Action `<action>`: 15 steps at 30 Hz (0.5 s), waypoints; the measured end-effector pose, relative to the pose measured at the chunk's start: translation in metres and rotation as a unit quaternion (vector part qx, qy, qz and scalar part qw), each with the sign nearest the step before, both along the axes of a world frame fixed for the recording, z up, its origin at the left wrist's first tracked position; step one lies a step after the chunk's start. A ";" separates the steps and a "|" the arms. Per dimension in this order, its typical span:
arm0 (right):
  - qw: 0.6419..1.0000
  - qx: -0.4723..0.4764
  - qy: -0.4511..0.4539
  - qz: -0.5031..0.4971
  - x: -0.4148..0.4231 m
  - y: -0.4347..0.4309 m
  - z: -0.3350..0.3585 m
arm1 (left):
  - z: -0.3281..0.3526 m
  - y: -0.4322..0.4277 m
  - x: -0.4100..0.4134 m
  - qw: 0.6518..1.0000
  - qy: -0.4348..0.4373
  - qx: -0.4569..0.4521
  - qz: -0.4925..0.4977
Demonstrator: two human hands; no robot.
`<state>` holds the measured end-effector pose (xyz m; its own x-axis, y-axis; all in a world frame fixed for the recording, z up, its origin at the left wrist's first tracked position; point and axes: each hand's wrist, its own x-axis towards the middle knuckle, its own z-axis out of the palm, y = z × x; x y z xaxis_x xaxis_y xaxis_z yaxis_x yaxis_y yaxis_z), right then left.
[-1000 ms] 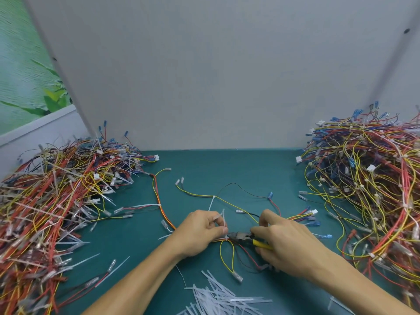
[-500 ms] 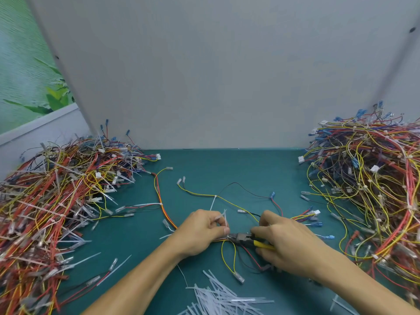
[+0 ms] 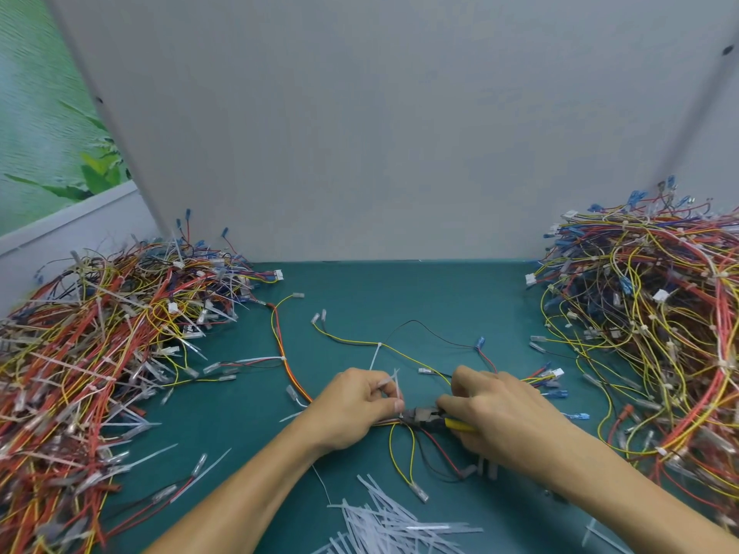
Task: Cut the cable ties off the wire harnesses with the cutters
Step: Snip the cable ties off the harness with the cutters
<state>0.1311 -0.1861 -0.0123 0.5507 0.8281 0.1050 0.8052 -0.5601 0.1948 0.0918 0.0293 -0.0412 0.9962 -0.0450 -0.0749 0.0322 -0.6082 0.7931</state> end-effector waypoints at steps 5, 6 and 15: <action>0.998 0.016 0.057 -0.007 0.000 -0.003 -0.003 | 0.000 0.000 0.001 1.000 0.002 -0.001 -0.002; 0.997 0.038 0.072 -0.014 0.002 -0.004 -0.006 | 0.000 0.000 0.001 1.000 0.003 -0.001 -0.002; 0.990 0.051 0.128 -0.029 0.012 -0.010 -0.022 | -0.001 0.001 0.001 1.000 0.006 -0.004 -0.003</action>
